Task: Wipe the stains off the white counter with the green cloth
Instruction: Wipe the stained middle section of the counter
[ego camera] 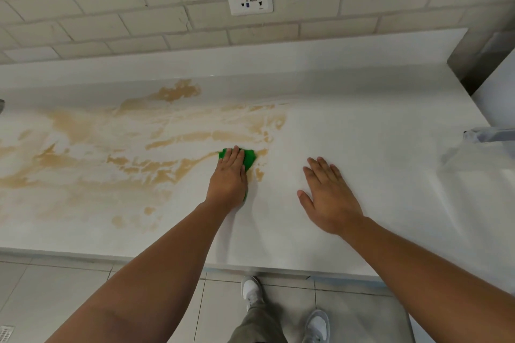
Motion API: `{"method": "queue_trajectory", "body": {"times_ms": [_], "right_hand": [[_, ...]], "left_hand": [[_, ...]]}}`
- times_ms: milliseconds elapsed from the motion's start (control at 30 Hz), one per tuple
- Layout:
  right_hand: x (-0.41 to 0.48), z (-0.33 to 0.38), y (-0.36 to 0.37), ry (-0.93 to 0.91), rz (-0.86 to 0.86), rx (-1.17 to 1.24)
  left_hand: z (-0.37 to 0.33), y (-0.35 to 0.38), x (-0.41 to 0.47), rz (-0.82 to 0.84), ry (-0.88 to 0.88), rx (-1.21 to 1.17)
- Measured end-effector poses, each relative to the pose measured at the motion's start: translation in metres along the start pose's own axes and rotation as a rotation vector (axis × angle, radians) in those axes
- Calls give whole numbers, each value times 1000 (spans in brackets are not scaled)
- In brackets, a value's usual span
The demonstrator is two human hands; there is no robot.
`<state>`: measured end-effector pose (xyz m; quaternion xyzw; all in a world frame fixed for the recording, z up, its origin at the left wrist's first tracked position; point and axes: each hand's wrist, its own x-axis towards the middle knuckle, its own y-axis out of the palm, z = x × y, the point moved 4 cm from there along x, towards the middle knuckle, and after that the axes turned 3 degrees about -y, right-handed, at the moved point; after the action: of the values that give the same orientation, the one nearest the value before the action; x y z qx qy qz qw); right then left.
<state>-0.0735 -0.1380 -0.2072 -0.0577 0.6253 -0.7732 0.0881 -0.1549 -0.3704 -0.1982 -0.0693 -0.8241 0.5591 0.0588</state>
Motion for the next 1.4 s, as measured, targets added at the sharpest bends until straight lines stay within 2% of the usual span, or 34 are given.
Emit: {"method": "queue_trajectory", "body": {"times_ms": [167,367,633,767,967,1100,1233,1400], "right_hand": [[-1,1,-1,1,-2,9],[-1,2,-3,0,24,6],[-1,1,-4,-16,33,10],[-2,1,-4,-23,21,42],[-1,-1,-4,-13,-20,132],[-1,-10,-12,-7,-57,221],[-1,-31,-18,-5,-71,103],[-4,-50,-13,25,-53,33]], "left_hand": [[-27,13,-7,39,101,-36],[-54,25,-34,51,332,-54],[-34,17,-83,112,503,-51],[-3,6,-92,77,389,-26],[35,-6,-69,40,35,94],[39,-8,-39,31,-123,150],[40,-7,-6,51,-175,170],[21,-4,23,95,-108,174]]}}
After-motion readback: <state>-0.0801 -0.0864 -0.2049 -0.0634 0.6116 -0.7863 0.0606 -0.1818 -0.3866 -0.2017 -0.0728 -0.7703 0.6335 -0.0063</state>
